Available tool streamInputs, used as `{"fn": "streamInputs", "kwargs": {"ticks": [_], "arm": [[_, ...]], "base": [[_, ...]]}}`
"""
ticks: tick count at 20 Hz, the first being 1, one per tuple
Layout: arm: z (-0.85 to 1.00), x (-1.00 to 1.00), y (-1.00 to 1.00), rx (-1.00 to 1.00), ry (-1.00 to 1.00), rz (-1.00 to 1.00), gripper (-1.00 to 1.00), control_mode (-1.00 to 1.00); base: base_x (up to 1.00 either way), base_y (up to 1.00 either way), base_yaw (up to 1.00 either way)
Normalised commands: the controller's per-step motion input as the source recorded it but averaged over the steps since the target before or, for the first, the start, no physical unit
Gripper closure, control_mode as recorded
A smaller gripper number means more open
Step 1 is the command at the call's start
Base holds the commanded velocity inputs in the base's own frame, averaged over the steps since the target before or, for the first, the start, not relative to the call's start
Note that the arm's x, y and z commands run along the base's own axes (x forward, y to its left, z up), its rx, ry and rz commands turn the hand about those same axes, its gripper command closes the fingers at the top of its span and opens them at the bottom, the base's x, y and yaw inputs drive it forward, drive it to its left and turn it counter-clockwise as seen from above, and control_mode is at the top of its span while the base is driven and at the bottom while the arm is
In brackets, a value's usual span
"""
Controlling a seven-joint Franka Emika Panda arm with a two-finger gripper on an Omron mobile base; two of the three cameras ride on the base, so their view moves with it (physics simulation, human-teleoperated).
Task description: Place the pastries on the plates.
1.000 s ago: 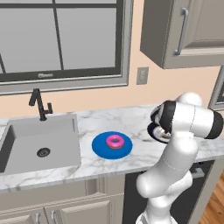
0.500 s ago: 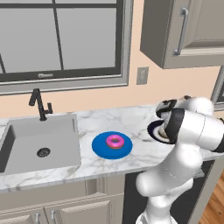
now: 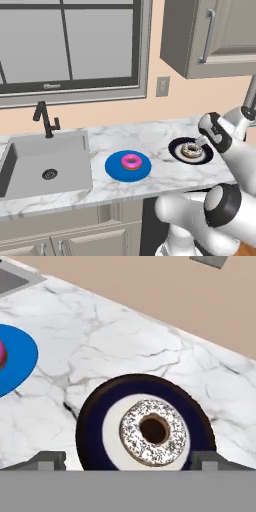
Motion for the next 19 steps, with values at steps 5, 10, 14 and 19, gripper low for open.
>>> {"fn": "streamInputs", "kwargs": {"ticks": [5, 10, 14, 19], "arm": [[0.96, -0.79, -0.09, 0.0, -0.33, 0.0, -1.0, -1.0], [0.89, -0.55, -0.44, 0.03, -0.31, 0.0, -1.0, -1.0], [0.84, -0.49, -0.54, 0.06, -0.3, 0.0, -1.0, -1.0], [0.78, -0.38, -0.56, 0.08, -0.22, 0.0, -1.0, -1.0]], "base": [[0.0, 0.0, 0.0], [0.0, 0.0, 0.0], [0.0, 0.0, 0.0], [0.0, 0.0, 0.0]]}}
